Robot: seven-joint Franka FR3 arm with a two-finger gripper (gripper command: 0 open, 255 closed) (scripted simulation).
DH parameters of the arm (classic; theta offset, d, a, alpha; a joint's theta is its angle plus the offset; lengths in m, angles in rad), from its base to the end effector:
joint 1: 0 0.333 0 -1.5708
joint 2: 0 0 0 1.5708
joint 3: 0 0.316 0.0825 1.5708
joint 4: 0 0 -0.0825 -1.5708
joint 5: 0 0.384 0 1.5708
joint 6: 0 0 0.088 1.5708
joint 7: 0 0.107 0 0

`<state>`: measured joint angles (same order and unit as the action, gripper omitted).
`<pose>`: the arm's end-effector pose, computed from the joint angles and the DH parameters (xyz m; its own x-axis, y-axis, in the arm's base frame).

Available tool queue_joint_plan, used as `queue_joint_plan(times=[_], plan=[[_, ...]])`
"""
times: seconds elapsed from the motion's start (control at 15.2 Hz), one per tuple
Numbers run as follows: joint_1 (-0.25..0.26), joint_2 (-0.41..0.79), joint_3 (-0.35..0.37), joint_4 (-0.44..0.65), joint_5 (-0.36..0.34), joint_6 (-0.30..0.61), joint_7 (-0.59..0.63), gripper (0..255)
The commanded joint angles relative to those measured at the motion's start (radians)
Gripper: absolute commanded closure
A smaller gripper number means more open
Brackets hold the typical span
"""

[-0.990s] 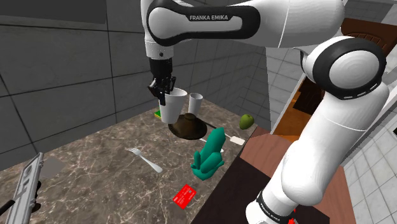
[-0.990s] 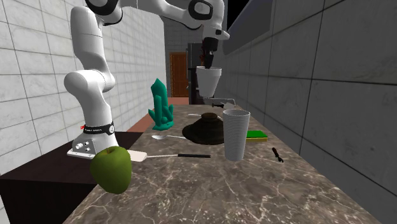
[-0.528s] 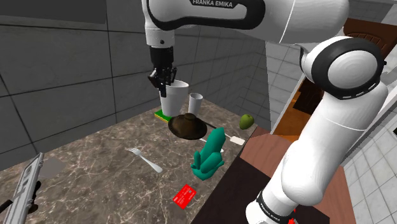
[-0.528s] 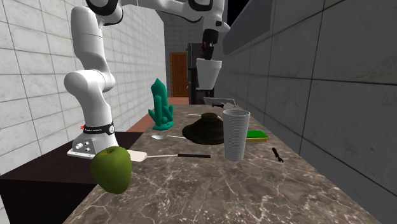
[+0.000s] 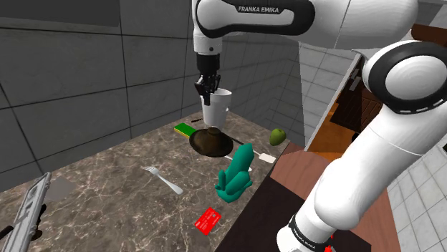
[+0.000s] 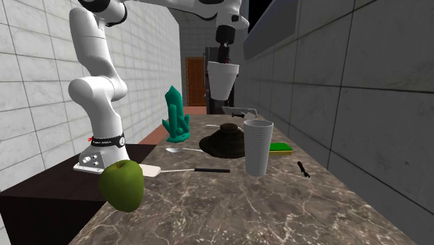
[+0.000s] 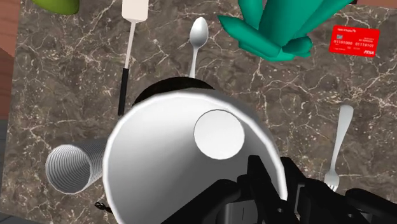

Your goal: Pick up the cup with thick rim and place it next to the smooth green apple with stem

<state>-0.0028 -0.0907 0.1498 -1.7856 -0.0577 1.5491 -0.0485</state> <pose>0.5115 0.0723 0.5706 0.9706 0.1887 -0.1495 0.1999 -0.9778 0.0635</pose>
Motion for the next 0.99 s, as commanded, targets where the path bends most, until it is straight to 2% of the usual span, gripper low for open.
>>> queue_joint_plan(times=[0.0,0.46,0.92], plan=[[-0.020,-0.025,-0.025,-0.022,-0.006,0.001,-0.047,255],[-0.094,-0.086,-0.121,-0.092,-0.038,0.024,-0.213,255],[-0.167,-0.097,-0.222,-0.107,-0.077,0.046,-0.379,255]])
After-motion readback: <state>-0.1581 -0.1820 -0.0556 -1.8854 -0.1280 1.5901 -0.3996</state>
